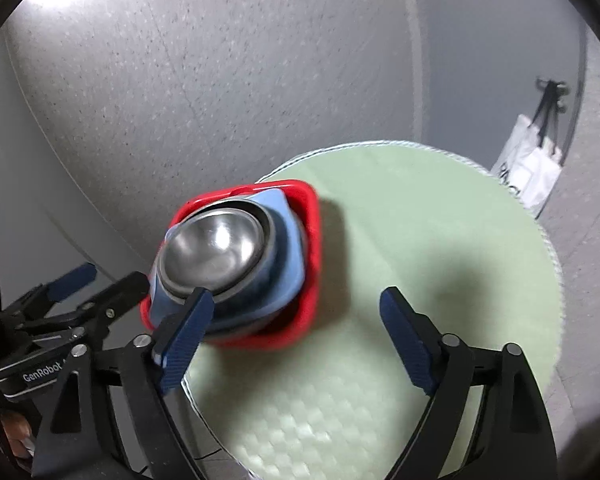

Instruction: Organize plates and bowls

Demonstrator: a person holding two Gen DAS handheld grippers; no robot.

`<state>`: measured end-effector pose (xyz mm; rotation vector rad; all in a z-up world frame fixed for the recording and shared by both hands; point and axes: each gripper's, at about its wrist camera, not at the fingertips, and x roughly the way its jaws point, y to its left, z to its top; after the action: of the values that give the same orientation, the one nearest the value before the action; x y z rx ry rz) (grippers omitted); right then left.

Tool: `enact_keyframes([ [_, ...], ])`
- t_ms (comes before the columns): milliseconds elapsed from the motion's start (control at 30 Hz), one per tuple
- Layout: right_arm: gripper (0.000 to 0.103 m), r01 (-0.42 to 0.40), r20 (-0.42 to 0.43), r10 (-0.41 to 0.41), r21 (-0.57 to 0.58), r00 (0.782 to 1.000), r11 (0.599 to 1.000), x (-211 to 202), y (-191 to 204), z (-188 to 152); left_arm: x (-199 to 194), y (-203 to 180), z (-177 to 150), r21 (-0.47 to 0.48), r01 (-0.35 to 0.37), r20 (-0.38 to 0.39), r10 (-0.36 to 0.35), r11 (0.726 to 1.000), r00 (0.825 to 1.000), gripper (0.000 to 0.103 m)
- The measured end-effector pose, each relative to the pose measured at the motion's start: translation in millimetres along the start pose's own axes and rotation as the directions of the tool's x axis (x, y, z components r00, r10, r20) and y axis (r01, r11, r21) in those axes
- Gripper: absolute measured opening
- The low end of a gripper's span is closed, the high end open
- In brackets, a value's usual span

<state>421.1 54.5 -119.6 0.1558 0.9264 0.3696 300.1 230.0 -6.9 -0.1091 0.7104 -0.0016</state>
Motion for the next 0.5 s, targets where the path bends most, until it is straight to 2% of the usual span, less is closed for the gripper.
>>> enact_keyframes([
  [133,0.093,0.013,0.047,-0.014,0.023,0.999,1.0,-48.8,-28.2,-27.7,-45.5,-45.0,-31.2,0.047,-0.003,0.054,0.001,0.999,0.999,0.099],
  [300,0.095,0.04,0.126,-0.046,0.052,0.991,0.998,-117.9,-64.9,-70.6,-112.3,-106.4,-85.3,0.079,-0.006,0.122,-0.004,0.997,0.992,0.102],
  [500,0.103,0.09,0.216,-0.093,0.024,0.972,0.996,-213.6,-100.9,-129.3,-196.6,-168.4,-157.9,0.093,-0.034,0.216,0.013,0.995,0.976,0.102],
])
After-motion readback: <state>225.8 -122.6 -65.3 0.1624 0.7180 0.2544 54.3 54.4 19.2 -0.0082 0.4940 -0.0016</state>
